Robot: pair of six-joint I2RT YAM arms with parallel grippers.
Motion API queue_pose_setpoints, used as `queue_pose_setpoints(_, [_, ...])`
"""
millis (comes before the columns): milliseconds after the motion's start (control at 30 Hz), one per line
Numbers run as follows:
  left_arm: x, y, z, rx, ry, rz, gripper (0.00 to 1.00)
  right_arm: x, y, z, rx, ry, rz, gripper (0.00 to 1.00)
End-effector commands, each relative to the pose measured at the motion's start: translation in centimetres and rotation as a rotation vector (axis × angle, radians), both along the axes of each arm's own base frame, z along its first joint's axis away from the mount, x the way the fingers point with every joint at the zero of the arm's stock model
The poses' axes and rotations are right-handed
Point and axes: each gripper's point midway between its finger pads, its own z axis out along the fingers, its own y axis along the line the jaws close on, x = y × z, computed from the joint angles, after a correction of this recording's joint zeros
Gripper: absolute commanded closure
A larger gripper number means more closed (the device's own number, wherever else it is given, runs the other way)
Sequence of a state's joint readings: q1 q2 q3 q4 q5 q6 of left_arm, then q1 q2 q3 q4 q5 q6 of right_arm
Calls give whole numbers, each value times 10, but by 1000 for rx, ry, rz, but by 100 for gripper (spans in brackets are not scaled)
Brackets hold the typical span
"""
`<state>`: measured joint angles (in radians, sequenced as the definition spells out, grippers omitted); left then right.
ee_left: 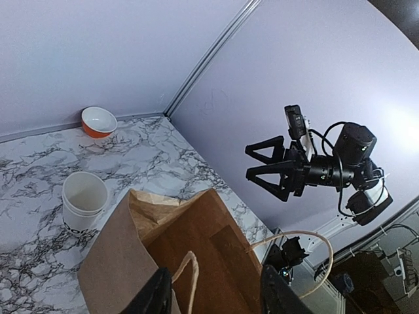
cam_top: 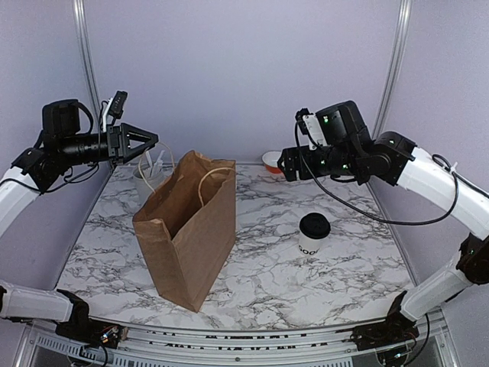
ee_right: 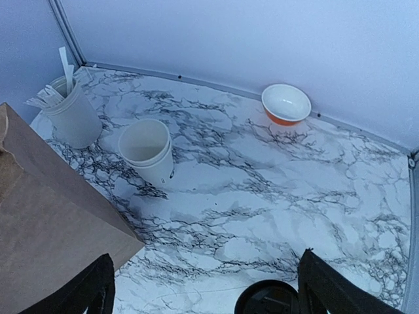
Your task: Pack the takeout coffee
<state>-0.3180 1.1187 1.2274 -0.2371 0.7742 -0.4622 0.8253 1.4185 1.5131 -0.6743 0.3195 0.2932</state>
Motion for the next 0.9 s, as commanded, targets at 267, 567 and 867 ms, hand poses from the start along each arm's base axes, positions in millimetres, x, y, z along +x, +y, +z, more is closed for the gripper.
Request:
queue_pose_setpoints(267, [-6, 13, 22, -8, -91, 85, 45, -24, -55, -79, -90, 229, -128, 0])
queue_pose_setpoints(567, [-8, 18, 22, -14, -89, 117, 44, -26, -83, -121, -116, 307, -176, 1])
queue_pose_setpoints(867, [-9, 19, 23, -19, -89, 123, 43, -21, -89, -154, -136, 359, -180, 3])
